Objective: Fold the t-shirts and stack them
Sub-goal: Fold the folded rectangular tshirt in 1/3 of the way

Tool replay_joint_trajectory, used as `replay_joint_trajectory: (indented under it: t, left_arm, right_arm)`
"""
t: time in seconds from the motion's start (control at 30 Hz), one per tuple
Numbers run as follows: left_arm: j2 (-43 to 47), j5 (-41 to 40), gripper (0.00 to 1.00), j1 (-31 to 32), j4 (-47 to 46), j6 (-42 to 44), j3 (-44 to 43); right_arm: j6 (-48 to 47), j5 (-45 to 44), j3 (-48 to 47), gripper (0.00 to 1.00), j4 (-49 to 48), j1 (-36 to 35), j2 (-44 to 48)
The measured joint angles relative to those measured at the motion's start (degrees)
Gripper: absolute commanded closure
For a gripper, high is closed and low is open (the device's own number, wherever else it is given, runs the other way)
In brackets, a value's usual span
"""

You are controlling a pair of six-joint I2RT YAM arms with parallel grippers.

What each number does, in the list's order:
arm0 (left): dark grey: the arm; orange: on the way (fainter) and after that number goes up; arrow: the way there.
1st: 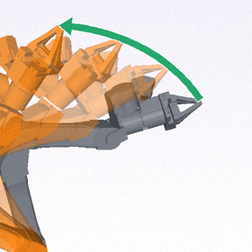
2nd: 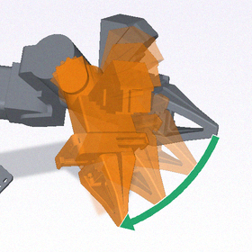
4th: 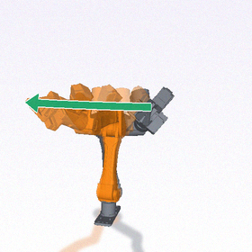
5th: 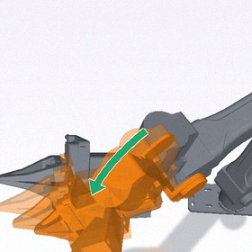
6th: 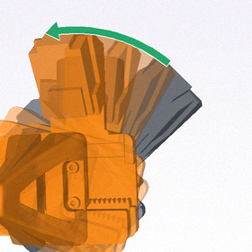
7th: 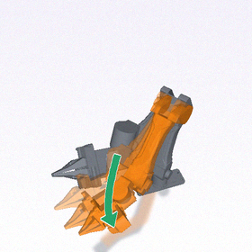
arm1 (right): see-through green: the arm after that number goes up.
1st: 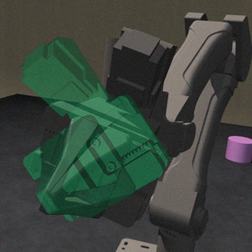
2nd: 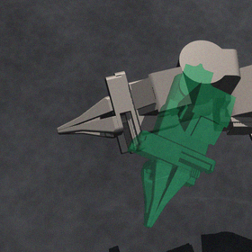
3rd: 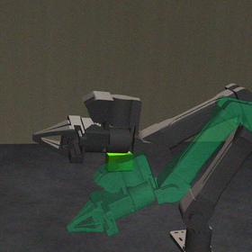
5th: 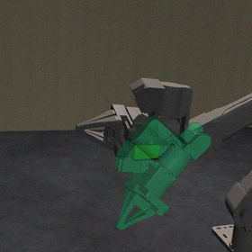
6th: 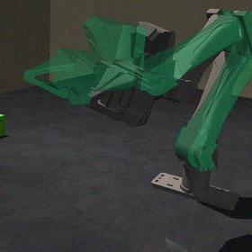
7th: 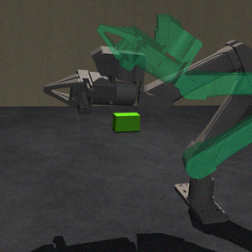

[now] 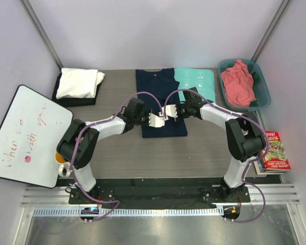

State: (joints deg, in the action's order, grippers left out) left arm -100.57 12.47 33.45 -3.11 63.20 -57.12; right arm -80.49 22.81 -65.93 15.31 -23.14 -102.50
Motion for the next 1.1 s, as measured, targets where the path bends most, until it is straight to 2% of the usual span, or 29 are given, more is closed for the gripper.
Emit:
replay_joint_trajectory:
  t: [0.93,0.97,1.0,1.03,1.07,1.1]
  left_arm:
    - [-12.8,-2.2,1.00,-5.0,-6.7,-1.6,-9.9]
    - [-13.1,-2.3,0.99,-5.1,-6.9,-1.5,-10.1]
    - [-13.3,-2.4,0.91,-5.1,-7.1,-1.6,-10.3]
    - [-13.5,-2.7,0.66,-5.2,-7.5,-1.8,-10.4]
    - [-13.7,-3.0,0.51,-5.3,-7.9,-1.9,-10.4]
    - [-13.8,-3.4,0.38,-5.4,-8.4,-1.9,-10.4]
  right_arm:
    - [4.4,-1.7,-10.8,0.99,-8.2,3.0,-13.2]
    - [4.7,-1.9,-11.0,0.97,-8.7,3.0,-13.5]
    - [4.9,-2.0,-11.2,0.95,-9.1,3.0,-13.7]
    - [5.3,-2.0,-11.3,0.93,-9.5,3.0,-14.0]
    - [6.0,-2.2,-11.3,0.62,-10.6,3.0,-14.3]
    - [6.7,-2.6,-11.3,0.53,-11.6,3.0,-14.6]
